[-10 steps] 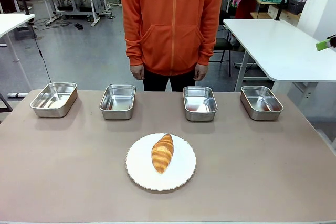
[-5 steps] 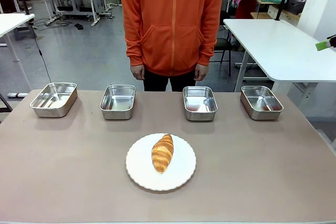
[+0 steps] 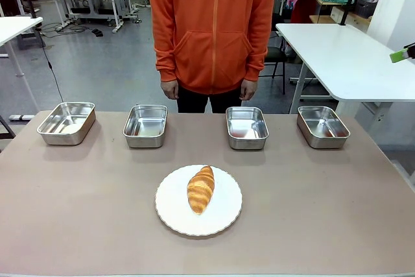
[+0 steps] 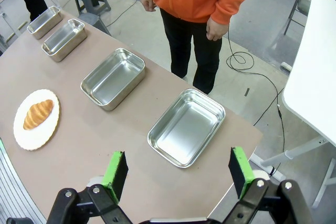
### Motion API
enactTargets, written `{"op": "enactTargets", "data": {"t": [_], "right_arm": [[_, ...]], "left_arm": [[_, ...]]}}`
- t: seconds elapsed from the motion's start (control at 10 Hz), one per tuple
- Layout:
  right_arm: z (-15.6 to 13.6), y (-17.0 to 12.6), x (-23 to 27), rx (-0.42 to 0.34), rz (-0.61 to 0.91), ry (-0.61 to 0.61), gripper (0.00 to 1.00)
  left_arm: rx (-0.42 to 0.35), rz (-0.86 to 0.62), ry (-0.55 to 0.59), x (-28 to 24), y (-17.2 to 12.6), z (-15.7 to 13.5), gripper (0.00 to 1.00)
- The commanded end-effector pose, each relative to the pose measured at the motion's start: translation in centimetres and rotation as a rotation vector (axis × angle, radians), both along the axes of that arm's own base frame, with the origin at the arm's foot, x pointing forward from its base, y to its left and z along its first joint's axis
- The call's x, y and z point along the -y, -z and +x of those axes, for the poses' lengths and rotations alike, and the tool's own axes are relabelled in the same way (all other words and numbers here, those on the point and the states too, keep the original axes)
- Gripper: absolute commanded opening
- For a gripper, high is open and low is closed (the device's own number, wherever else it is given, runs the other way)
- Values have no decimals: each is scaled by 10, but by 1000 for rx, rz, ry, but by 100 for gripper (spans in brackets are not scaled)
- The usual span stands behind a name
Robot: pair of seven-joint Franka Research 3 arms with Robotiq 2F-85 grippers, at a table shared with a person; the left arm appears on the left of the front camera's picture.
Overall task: Place the bread in the container.
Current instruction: Place the Butter Roll into the Airtight Container indicated by the human.
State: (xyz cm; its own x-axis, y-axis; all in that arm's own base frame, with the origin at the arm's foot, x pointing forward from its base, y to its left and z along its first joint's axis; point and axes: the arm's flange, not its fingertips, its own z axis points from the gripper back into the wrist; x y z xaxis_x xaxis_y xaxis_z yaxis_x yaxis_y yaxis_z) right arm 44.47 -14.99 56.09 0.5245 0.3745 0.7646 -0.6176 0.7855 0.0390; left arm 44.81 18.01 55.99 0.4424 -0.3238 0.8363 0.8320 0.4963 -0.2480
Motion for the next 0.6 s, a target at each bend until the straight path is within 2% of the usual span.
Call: {"op": "enactTargets", "data": {"t": [0.0, 0.5], "right_arm": [[1, 1, -1, 14, 19, -4, 100], [1, 1, -1, 14, 19, -4, 100]], "left_arm": [[10, -1, 12, 0, -1, -2, 100], [10, -1, 12, 0, -1, -2, 100]]}}
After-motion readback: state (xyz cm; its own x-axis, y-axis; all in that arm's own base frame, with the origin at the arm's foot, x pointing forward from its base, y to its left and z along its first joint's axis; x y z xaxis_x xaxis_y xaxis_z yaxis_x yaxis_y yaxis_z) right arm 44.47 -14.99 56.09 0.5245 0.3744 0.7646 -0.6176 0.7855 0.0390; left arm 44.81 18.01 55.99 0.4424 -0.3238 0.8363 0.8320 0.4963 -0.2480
